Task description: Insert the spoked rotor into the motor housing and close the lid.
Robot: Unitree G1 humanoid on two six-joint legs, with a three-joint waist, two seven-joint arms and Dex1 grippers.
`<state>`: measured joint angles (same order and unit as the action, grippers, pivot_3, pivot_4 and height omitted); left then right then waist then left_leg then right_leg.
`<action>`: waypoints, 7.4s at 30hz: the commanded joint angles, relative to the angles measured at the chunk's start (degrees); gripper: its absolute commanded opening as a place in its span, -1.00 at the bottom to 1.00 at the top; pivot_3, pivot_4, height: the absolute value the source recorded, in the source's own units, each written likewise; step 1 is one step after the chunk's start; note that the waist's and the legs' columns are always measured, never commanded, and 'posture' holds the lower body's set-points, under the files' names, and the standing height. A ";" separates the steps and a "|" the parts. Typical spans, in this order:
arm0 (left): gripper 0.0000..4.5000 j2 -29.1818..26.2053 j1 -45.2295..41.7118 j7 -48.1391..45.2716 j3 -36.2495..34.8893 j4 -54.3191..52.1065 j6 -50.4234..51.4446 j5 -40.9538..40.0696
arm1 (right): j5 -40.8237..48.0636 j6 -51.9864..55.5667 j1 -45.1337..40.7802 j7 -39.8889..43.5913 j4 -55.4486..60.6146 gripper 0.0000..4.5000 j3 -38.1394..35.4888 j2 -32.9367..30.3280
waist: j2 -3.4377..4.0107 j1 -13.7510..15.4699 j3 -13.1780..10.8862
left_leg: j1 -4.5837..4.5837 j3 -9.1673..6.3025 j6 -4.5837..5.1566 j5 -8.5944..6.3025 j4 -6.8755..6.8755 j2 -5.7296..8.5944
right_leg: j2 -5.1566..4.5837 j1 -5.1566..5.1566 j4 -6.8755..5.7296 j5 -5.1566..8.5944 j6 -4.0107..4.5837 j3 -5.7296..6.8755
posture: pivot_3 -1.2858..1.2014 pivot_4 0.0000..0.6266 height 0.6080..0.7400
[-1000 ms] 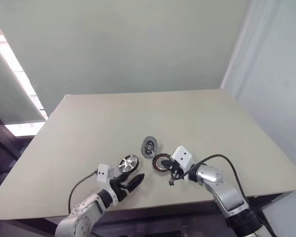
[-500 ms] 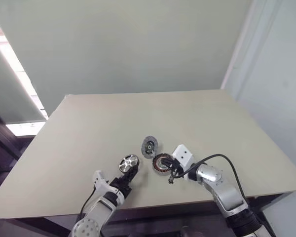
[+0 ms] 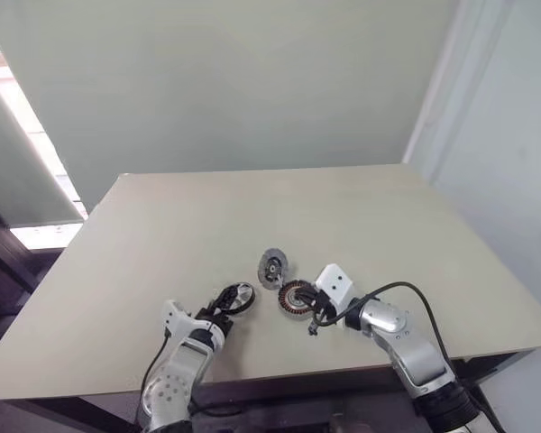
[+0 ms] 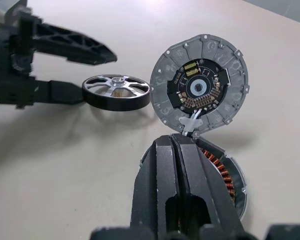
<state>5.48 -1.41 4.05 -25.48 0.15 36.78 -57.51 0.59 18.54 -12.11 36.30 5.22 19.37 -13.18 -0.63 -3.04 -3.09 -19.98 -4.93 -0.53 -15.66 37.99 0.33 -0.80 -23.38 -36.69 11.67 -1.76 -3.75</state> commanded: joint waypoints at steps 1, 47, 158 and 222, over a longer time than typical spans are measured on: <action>1.00 1.74 -1.93 1.50 0.12 1.89 -1.38 0.38 | 0.70 -1.27 -0.29 -0.70 2.84 -0.99 -0.86 0.06 | 0.01 0.01 0.00 | 0.00 0.00 0.00 0.00 0.00 0.00 | 0.00 0.00 0.00 0.00 0.00 0.00 | 0.03 -1.00 1.00; -0.84 -11.04 10.64 -4.00 -6.78 -6.37 17.32 -34.34 | -1.38 -3.42 0.95 -1.86 1.68 -1.00 -1.20 -4.49 | -0.16 -1.01 -0.11 | -0.30 -0.15 -0.09 -0.07 -0.11 -0.01 | -0.05 -0.27 0.08 0.01 0.01 0.06 | 0.03 -1.00 1.00; 0.99 -4.19 -14.69 -10.77 17.97 -11.83 19.10 4.43 | 1.14 -0.17 6.66 -4.82 3.31 -1.00 -3.71 -4.48 | -0.13 -1.02 -0.09 | -0.41 -0.13 -0.05 -0.04 0.08 0.11 | 0.02 -0.17 0.04 -0.01 -0.03 -0.07 | 0.03 -1.00 1.00; 1.00 -27.92 1.50 -39.01 24.45 -7.76 -7.93 33.48 | -16.95 -0.66 -4.89 1.44 -1.06 0.99 15.36 -10.63 | -0.02 -1.04 -0.11 | -0.23 -0.06 -0.03 -0.03 -0.03 0.00 | 0.00 -0.20 -0.02 0.00 -0.01 -0.03 | 0.03 -1.00 1.00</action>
<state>-22.45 0.74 -34.73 -0.84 -6.74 29.55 -24.16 -14.79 19.74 -15.58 38.59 4.39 34.79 -23.95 -0.64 -4.08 -3.20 -20.21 -4.99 -0.56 -15.69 37.97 0.33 -0.80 -23.57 -36.71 11.67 -1.77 -3.79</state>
